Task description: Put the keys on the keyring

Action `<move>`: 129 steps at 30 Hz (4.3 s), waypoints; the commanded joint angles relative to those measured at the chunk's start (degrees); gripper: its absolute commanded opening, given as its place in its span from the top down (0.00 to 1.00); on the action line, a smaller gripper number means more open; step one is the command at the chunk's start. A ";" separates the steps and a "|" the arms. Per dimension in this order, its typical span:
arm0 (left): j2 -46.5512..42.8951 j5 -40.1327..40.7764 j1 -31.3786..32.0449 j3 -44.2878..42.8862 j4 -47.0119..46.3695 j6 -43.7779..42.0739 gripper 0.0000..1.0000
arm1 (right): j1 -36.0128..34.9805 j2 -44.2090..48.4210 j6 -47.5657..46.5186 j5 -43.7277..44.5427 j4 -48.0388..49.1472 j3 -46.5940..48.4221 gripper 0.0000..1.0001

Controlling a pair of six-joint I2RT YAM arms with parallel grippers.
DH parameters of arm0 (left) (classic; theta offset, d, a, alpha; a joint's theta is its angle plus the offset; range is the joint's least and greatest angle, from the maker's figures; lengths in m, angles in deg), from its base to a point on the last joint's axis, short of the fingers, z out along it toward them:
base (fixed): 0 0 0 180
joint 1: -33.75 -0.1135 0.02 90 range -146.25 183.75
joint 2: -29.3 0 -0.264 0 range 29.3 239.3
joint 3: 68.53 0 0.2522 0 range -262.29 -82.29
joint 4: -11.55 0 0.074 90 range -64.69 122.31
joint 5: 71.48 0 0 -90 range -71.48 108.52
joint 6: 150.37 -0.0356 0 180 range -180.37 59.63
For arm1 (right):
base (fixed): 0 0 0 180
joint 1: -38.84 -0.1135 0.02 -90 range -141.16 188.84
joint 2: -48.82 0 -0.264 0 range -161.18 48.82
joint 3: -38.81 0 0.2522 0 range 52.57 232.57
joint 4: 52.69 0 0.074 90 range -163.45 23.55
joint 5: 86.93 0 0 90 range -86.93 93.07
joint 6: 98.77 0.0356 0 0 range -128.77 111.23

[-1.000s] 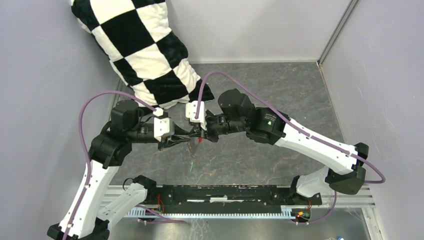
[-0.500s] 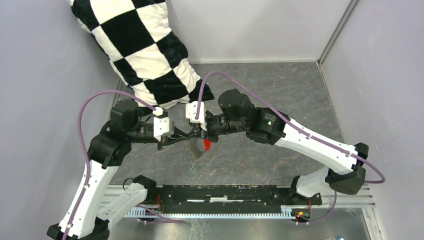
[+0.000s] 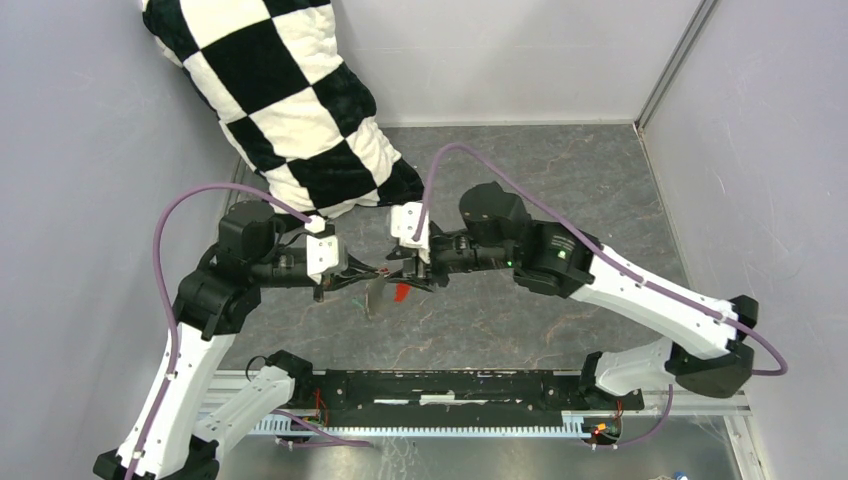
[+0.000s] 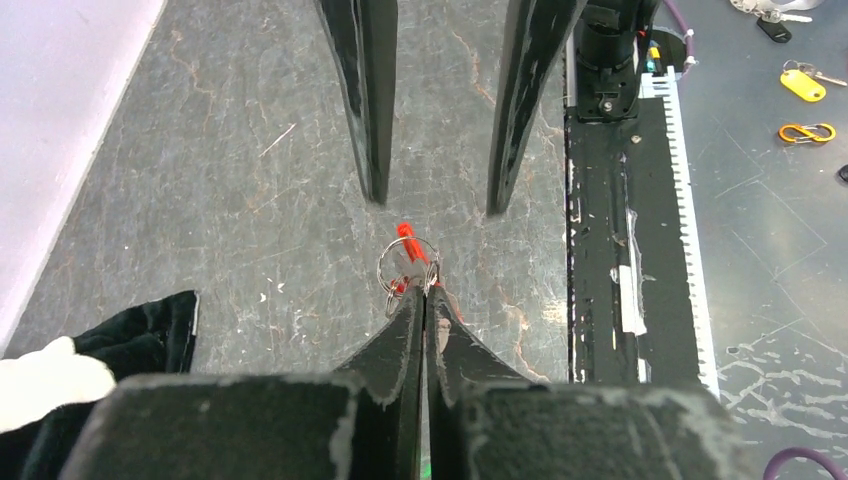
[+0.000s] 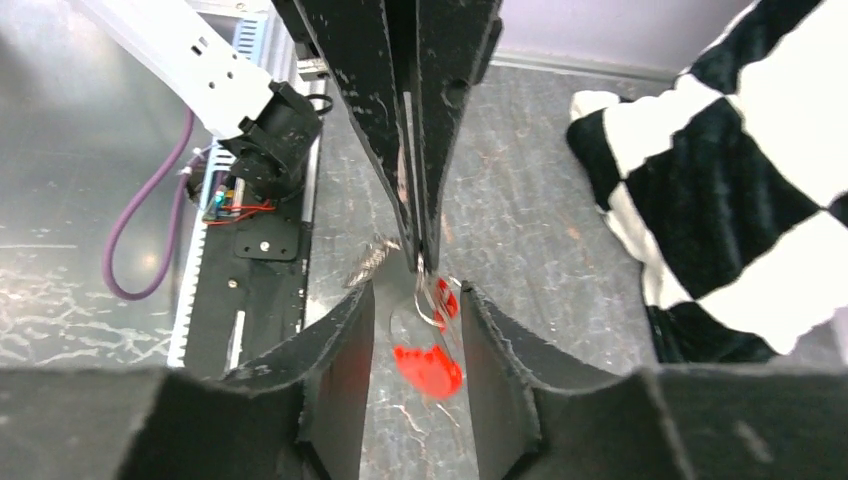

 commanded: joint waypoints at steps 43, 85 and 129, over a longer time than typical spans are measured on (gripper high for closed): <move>-12.79 -0.25 -0.01 15.85 -50.20 47.70 0.98 | 5.97 16.26 24.61 7.20 39.41 -23.16 0.73; -13.50 3.46 0.04 17.63 -52.30 48.18 0.98 | 5.71 17.64 12.30 0.43 25.17 -17.59 0.68; -13.29 -3.57 0.04 15.01 -54.71 50.28 0.98 | 5.60 10.81 19.69 -11.57 37.91 -21.03 0.83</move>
